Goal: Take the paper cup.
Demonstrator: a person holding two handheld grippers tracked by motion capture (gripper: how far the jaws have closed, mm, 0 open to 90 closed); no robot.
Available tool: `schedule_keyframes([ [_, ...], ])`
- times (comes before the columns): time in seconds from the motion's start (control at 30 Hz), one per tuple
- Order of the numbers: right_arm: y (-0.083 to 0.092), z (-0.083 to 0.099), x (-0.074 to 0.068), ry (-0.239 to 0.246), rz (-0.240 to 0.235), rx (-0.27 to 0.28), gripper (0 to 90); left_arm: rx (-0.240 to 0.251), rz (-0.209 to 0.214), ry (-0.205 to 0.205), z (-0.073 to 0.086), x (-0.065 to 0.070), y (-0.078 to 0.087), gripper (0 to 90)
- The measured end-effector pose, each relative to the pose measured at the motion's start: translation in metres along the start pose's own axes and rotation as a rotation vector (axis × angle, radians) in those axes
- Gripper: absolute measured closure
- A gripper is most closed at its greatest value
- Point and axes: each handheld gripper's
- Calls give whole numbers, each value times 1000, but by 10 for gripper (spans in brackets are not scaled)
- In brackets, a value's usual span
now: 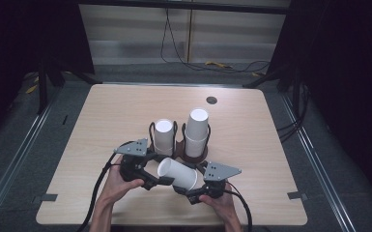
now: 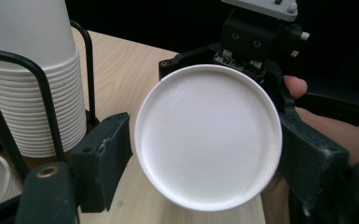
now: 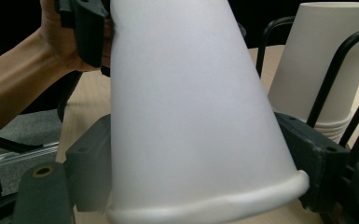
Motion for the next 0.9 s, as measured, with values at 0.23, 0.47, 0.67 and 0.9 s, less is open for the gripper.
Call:
schedule_keyframes([
  [0.23,2,0,1,-3,3,-14,211,6,-26,-5,2,0,4,157],
  [0.47,5,-1,3,-4,14,-32,211,7,-46,-28,6,0,12,156],
  [0.67,7,-1,6,-3,34,-69,211,-11,-87,-41,11,-1,17,156],
  [0.9,10,-6,9,15,50,-134,212,-48,-111,-58,13,-2,20,160],
])
Point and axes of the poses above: each handheld gripper's, and its own axes: y roughly backward along the jaws, z roughly out of its underside, x roughly to its right, and after that the axes turned 4 degrees about -x, right-handed
